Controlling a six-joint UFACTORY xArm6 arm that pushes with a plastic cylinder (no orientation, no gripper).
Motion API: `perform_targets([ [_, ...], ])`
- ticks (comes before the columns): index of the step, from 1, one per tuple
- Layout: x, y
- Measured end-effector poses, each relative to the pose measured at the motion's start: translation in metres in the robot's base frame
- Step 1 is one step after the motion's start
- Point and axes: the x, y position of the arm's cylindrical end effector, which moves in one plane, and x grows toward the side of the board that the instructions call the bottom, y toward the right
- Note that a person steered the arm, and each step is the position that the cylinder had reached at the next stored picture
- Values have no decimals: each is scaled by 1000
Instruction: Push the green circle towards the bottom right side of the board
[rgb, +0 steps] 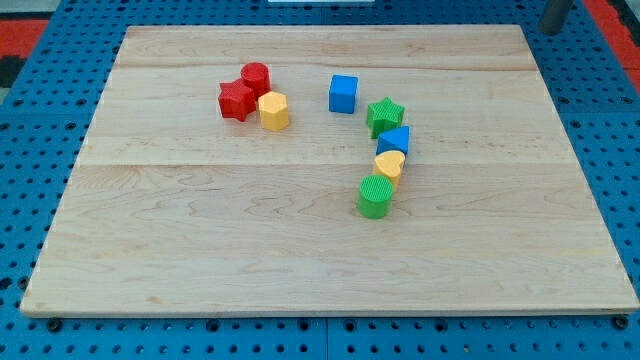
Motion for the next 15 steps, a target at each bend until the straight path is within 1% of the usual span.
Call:
perform_targets([
  [2,-1,0],
  [3,-1,-20],
  [6,5,-197],
  [7,32,-239],
  [8,66,-258],
  [9,72,-297],
  [10,83,-318],
  [12,105,-320],
  [14,181,-320],
  [15,229,-320],
])
